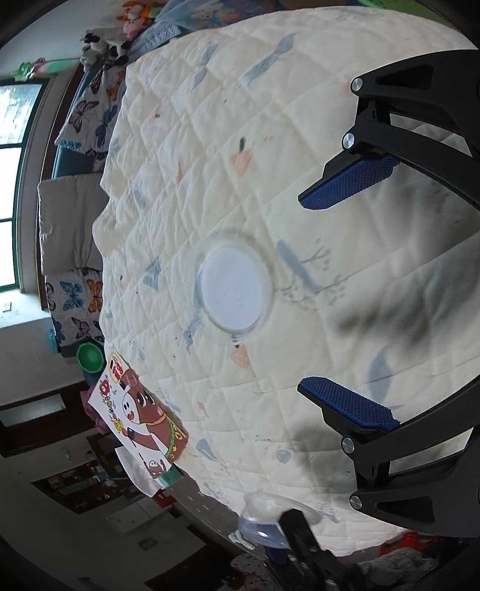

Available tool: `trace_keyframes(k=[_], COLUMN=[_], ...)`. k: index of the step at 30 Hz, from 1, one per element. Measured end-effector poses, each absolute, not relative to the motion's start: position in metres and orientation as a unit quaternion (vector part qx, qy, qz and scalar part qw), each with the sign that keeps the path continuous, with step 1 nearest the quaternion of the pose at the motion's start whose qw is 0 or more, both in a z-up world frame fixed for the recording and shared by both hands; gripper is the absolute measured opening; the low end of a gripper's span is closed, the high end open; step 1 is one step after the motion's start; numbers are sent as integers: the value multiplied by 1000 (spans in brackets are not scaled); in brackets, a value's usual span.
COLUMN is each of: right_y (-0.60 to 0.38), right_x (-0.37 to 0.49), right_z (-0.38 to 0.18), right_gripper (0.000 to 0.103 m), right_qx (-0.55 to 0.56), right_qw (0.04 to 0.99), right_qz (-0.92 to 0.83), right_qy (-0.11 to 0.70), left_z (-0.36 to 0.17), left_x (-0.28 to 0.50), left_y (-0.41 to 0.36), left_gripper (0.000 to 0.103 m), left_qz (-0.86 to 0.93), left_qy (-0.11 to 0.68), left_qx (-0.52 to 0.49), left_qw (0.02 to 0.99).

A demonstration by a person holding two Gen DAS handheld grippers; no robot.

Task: Collect trash
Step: 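Grasp the clear round plastic plate with the right tool while the left tool holds the dome lid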

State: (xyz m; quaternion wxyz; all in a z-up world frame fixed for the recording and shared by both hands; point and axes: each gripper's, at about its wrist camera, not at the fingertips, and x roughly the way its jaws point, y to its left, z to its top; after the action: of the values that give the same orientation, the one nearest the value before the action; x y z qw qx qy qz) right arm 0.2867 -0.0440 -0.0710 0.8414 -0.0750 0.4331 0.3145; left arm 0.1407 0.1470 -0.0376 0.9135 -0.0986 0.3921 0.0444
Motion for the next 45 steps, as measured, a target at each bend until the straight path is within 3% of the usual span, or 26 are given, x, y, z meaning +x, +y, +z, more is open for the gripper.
trace_keyframes(k=[27,45], right_y=[18,0], right_x=[357,339], right_z=[-105,-95], right_gripper=[98,93], right_qx=[-108,-106], right_qw=[830,841], right_qz=[298,280], right_qy=[458,450], left_z=[-56,-53], left_x=[153,154], left_y=[166,158], left_gripper=[61,61], left_qz=[40,33], left_qy=[406,403], left_qx=[-123,-121], left_qw=[904,906])
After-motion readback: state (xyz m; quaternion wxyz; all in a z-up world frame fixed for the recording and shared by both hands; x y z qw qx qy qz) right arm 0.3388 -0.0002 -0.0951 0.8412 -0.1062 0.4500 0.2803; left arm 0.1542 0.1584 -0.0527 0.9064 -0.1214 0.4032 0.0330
